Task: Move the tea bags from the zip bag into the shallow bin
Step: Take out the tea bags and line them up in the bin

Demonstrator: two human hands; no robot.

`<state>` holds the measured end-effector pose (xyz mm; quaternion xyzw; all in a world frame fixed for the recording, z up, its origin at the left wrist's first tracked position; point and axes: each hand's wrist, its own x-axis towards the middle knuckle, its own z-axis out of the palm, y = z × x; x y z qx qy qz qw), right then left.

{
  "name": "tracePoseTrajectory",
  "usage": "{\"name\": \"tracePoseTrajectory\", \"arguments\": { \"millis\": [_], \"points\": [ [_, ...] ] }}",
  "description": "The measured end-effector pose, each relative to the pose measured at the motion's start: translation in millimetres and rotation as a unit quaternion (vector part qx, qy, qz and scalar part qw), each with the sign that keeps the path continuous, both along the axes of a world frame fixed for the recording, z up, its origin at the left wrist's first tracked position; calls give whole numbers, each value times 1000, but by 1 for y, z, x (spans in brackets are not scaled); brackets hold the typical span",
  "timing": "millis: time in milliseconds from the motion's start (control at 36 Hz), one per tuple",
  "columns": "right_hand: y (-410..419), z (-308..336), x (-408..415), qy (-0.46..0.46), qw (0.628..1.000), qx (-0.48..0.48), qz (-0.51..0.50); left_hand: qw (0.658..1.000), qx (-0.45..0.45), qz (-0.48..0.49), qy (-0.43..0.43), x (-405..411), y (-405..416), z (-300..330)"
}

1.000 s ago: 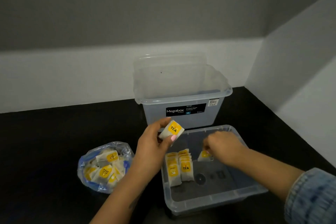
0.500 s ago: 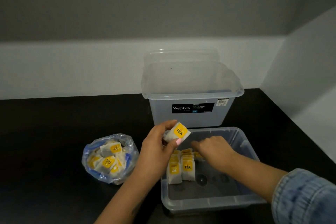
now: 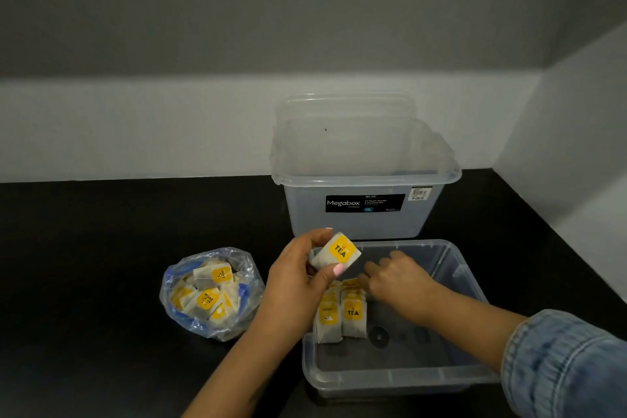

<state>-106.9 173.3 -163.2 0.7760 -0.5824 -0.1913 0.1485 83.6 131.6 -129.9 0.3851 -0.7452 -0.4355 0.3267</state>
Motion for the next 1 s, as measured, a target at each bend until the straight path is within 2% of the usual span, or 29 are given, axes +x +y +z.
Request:
{"name": "tracePoseTrajectory", "arguments": {
  "millis": [56, 139, 250, 306, 361, 444, 500, 583, 667, 750, 861, 1000],
  "points": [
    [1, 4, -2, -23, 1000, -21, 2, 1000, 3, 2, 1, -1, -1, 0],
    [2, 15, -5, -120, 991, -50, -13, 1000, 3, 8, -7, -3, -2, 0],
    [5, 37, -10, -193, 974, -79, -91, 1000, 2, 7, -14, -7, -3, 0],
    [8, 44, -14, -305, 935, -97, -154, 1000, 2, 6, -17, -11, -2, 0],
    [10, 50, -14, -438, 870, -103, -202, 1000, -1, 7, -14, -15, -1, 1],
    [10, 62, -10, -609, 757, -10, -236, 1000, -8, 2, -15, -20, 2, 1],
    [13, 66, -8, -662, 710, 12, -242, 1000, -10, -5, -15, -24, 3, 1],
    [16, 65, -10, -687, 679, 2, -258, 999, -15, -16, -27, -27, 6, 1],
    [17, 66, -14, -674, 689, -1, -267, 998, -32, -26, -50, -29, 7, 2],
    [19, 69, -21, -618, 739, 3, -268, 996, -47, -23, -67, -27, 5, 2],
    [22, 70, -27, -485, 832, 19, -269, 989, -96, -2, -111, -21, 1, -1],
    [23, 49, -23, -362, 897, 27, -252, 983, -114, 5, -146, -18, 0, -7]
  ]
}}
